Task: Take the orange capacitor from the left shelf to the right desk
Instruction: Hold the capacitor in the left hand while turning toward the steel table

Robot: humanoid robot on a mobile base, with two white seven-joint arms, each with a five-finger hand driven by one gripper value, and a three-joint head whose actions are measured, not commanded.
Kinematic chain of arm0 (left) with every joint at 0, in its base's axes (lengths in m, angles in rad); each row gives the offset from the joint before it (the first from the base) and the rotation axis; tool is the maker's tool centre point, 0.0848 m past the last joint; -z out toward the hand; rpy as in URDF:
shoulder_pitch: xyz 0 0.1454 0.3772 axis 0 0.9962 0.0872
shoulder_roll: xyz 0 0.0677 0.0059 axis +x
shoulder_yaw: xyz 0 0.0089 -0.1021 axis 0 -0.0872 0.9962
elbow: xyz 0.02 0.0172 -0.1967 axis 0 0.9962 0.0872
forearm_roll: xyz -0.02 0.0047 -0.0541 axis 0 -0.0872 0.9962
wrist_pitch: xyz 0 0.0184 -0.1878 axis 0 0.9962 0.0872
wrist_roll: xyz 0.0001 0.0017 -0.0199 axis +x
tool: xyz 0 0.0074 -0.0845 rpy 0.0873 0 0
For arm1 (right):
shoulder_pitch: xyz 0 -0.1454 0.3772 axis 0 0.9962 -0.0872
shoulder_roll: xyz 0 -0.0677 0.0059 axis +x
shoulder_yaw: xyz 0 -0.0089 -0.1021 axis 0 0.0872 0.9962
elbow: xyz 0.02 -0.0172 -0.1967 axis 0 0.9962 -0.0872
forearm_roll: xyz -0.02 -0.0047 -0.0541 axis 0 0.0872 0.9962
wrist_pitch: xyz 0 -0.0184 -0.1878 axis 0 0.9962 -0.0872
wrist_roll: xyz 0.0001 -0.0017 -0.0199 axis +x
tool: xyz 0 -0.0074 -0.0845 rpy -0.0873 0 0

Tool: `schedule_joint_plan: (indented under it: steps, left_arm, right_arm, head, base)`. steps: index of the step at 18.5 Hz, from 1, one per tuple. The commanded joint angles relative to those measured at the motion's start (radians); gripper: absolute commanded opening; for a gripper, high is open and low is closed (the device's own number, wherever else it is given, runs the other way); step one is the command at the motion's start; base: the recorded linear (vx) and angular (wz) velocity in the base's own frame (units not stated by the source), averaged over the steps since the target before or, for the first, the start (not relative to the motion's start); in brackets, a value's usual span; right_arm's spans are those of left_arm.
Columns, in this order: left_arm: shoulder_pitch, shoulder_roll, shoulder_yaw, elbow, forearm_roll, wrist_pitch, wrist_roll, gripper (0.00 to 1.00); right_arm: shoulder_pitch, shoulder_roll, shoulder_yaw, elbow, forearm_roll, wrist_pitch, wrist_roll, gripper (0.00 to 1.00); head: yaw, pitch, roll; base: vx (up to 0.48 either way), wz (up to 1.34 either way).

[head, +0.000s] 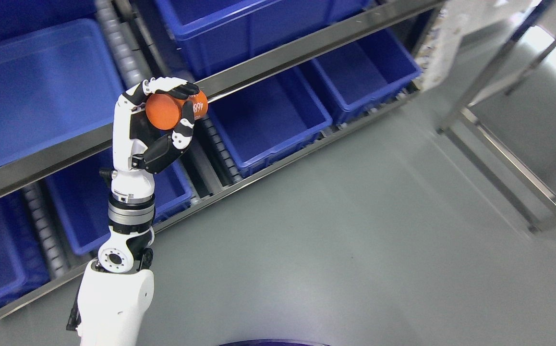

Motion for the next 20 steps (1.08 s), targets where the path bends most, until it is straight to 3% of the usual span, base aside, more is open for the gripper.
schedule_joint_plan:
  steps: [1,12,20]
  left_arm:
    - [-0.003,0.017,-0.011,-0.003,0.000,0.029,0.000,0.01]
    - [-0.026,0.017,-0.122,0.002,0.000,0.153,0.000,0.01]
    - [-0.098,0.017,-0.238,0.003,0.000,0.193,0.000,0.01]
  right_arm:
    - [0.034,-0.017,-0.012,-0.023,0.000,0.000,0.001,1.00]
    - [0.034,-0.017,-0.012,-0.023,0.000,0.000,0.001,1.00]
    - [0.034,-0.017,-0.012,-0.023,0.000,0.000,0.000,1.00]
  head:
    - [0.0000,0.000,0.000]
    - [0.0000,0.000,0.000]
    - [0.0000,0.000,0.000]
  base:
    - [0.050,-1.08]
    - [0.235,-1.03]
    - [0.416,-0.38]
